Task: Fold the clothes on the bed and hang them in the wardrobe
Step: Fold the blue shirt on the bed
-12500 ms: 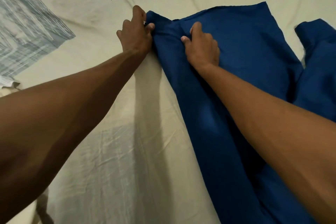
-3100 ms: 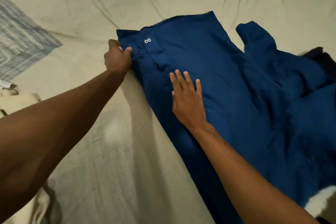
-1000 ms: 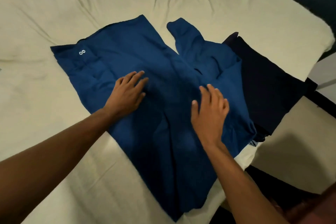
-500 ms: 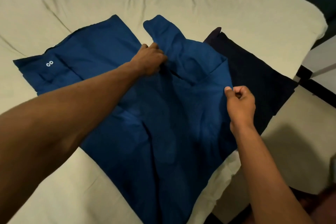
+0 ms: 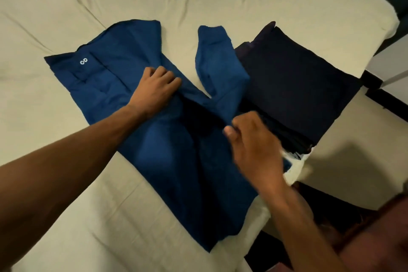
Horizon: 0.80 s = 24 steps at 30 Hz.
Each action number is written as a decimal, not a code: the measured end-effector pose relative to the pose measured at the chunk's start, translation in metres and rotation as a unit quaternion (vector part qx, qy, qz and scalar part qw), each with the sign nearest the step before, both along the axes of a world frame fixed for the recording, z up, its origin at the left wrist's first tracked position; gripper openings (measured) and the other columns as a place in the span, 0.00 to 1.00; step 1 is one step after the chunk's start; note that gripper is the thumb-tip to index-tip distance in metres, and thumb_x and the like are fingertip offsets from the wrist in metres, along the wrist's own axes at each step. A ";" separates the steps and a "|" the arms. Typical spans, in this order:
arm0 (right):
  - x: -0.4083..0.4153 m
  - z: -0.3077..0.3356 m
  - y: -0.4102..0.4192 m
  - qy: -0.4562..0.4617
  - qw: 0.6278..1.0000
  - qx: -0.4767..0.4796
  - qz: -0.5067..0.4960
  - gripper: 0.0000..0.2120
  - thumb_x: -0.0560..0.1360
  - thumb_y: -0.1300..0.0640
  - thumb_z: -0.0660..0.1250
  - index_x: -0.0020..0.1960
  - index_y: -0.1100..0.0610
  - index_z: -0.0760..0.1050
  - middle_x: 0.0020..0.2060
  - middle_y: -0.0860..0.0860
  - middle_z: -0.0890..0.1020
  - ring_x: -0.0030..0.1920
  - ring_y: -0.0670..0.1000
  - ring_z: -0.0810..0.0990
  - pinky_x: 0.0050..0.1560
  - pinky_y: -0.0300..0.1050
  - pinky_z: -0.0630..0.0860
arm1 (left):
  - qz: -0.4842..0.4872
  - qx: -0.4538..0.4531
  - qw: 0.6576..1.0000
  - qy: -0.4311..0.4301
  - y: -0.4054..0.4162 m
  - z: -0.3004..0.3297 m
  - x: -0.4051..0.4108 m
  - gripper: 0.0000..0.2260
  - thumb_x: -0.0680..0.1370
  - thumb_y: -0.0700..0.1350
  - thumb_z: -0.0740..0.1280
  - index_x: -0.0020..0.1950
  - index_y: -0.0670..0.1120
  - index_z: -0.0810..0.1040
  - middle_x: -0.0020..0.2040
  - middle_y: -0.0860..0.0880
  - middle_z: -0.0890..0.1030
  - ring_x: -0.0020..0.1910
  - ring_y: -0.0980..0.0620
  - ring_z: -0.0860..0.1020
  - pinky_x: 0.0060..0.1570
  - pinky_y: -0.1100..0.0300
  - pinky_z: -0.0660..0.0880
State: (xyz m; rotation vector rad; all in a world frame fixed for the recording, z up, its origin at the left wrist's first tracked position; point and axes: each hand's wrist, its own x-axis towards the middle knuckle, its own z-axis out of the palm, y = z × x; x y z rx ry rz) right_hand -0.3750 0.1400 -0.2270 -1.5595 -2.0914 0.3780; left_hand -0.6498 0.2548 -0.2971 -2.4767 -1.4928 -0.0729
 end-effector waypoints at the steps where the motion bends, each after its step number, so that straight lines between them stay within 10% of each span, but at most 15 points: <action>1: -0.010 -0.008 -0.015 -0.064 0.997 -0.026 0.042 0.10 0.81 0.45 0.55 0.48 0.51 0.67 0.45 0.49 0.73 0.40 0.52 0.74 0.32 0.47 0.69 | 0.017 -0.025 1.000 0.008 -0.011 -0.003 -0.006 0.09 0.74 0.38 0.69 0.51 0.43 0.72 0.44 0.44 0.74 0.46 0.41 0.72 0.47 0.46 0.66; 5: -0.021 -0.052 -0.058 -0.200 0.950 -0.220 0.100 0.15 0.81 0.41 0.57 0.51 0.52 0.74 0.50 0.49 0.76 0.52 0.54 0.75 0.49 0.51 0.71 | 0.079 -0.165 0.981 0.063 -0.046 -0.015 -0.015 0.19 0.72 0.44 0.71 0.62 0.46 0.74 0.55 0.44 0.75 0.56 0.41 0.72 0.54 0.45 0.65; 9: -0.015 -0.064 -0.073 -0.143 0.985 -0.094 -0.020 0.13 0.77 0.45 0.59 0.41 0.53 0.75 0.38 0.49 0.77 0.40 0.53 0.76 0.38 0.51 0.74 | 0.105 -0.156 0.982 0.011 -0.051 -0.013 -0.011 0.13 0.77 0.45 0.64 0.60 0.47 0.76 0.56 0.45 0.77 0.57 0.42 0.71 0.55 0.46 0.65; 15: 0.009 -0.064 -0.058 -0.150 0.971 -0.133 -0.129 0.10 0.76 0.51 0.70 0.53 0.55 0.77 0.48 0.54 0.80 0.48 0.57 0.77 0.46 0.55 0.73 | 0.172 -0.135 0.971 -0.093 -0.043 -0.010 -0.008 0.10 0.80 0.44 0.61 0.59 0.46 0.77 0.56 0.45 0.75 0.55 0.42 0.71 0.56 0.45 0.65; 24: -0.052 -0.045 0.021 0.109 0.977 -0.131 -0.127 0.15 0.79 0.50 0.66 0.62 0.56 0.75 0.53 0.51 0.79 0.54 0.50 0.76 0.54 0.45 0.72 | 0.279 -0.097 0.945 -0.136 0.004 -0.014 -0.015 0.11 0.80 0.49 0.63 0.60 0.47 0.76 0.59 0.43 0.69 0.56 0.41 0.70 0.53 0.44 0.69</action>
